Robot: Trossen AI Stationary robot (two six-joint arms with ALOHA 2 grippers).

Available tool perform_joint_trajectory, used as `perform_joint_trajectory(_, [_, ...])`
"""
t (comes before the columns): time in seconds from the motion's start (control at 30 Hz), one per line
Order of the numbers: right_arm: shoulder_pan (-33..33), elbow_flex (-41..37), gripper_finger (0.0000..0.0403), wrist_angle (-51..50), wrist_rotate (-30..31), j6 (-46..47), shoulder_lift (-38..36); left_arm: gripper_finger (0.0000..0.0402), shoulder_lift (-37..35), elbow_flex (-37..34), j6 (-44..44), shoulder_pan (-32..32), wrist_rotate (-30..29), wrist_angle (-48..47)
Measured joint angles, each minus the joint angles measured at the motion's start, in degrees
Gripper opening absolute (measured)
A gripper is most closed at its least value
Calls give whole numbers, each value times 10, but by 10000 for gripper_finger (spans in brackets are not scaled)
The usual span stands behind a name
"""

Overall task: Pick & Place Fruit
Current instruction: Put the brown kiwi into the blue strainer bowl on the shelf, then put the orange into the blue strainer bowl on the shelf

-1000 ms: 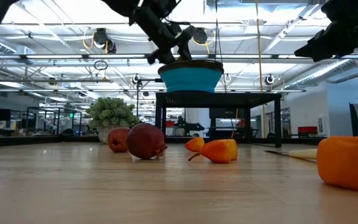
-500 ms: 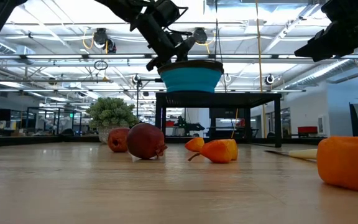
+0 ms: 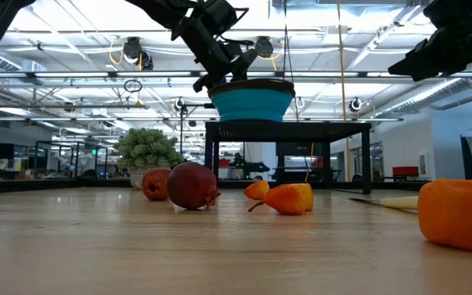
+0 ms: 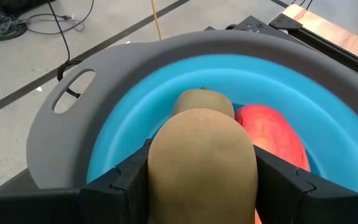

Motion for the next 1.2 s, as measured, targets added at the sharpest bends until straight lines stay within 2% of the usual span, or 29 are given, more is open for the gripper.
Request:
perform_joint_trajectory(0.1, [0, 0, 0, 0, 0, 0, 0, 221, 0, 0, 0, 0, 0, 0])
perform_joint_trajectory(0.5, [0, 0, 0, 0, 0, 0, 0, 292, -6, 0, 9, 0, 1, 0])
perform_joint_trajectory(0.73, [0, 0, 0, 0, 0, 0, 0, 300, -69, -1, -23, -12, 15, -9])
perform_joint_trajectory(0.97, [0, 0, 0, 0, -2, 0, 0, 275, -138, 0, -22, -60, 15, -64])
perform_joint_trajectory(1.2, [0, 0, 0, 17, -1, 12, 0, 211, -165, 0, -51, -107, 6, -104])
